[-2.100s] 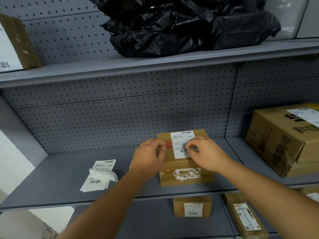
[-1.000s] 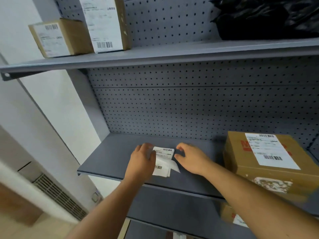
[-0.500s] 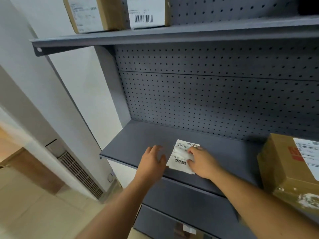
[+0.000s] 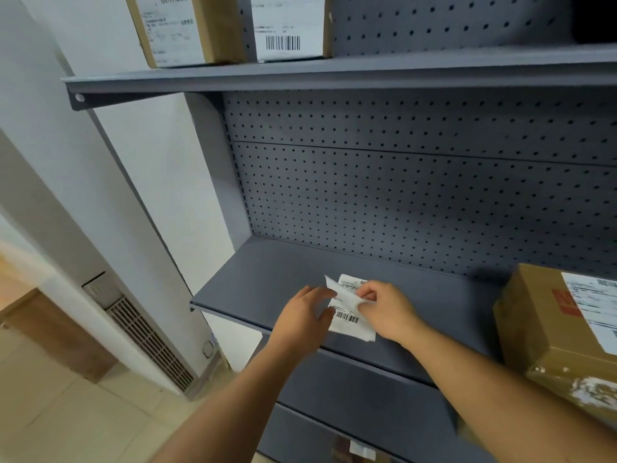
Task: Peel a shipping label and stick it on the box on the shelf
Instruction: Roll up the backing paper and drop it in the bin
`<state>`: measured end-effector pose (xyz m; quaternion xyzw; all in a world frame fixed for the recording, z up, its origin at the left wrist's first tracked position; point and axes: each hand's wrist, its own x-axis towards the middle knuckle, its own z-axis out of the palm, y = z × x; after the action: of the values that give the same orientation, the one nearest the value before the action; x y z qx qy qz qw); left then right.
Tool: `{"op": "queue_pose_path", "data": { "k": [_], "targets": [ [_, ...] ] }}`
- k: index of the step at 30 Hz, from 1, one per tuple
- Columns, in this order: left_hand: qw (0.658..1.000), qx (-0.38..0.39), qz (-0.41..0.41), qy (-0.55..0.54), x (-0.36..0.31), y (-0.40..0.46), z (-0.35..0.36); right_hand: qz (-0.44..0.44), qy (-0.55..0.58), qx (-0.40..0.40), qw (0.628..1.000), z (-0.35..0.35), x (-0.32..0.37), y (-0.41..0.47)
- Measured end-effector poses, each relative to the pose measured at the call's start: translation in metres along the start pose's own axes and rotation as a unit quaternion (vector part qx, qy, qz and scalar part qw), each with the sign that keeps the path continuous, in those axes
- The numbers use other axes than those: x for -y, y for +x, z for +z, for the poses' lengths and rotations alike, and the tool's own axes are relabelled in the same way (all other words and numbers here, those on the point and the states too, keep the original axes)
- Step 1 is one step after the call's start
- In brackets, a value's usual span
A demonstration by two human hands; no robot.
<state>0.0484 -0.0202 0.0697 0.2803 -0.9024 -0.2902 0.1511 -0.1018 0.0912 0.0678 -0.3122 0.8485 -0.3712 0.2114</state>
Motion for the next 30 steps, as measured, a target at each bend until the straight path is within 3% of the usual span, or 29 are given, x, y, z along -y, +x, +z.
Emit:
{"op": "queue_pose_path", "data": {
  "k": [6,15,17,21,24,27,30],
  "targets": [
    [1.0,0.012,0.014,-0.015,-0.013,0.0,0.009,0.041,0.219,0.037,0.974,-0.003,0.009,-0.021],
    [0.995,0.024,0.005,-0.092,-0.029,-0.004,0.003,0.065,0.296,0.093,0.949,-0.027,0.005,-0.043],
    [0.997,0.009,0.01,-0.081,-0.031,-0.005,0.001,0.044,0.276,0.083,0.956,-0.027,0.005,-0.047],
    [0.996,-0.002,-0.004,-0.095,-0.035,-0.011,-0.004,-0.043,0.125,-0.001,0.991,-0.024,0.003,-0.051],
    [0.993,0.024,-0.018,-0.116,-0.036,-0.013,-0.008,-0.112,0.055,0.013,0.992,-0.029,0.0,-0.053],
    [0.989,0.018,-0.028,-0.146,-0.033,-0.014,-0.011,-0.094,0.039,0.026,0.994,-0.03,0.001,-0.055],
    [0.981,-0.036,-0.038,-0.188,-0.035,-0.02,-0.011,-0.055,0.086,-0.008,0.995,-0.026,0.006,-0.057]
  ]
}}
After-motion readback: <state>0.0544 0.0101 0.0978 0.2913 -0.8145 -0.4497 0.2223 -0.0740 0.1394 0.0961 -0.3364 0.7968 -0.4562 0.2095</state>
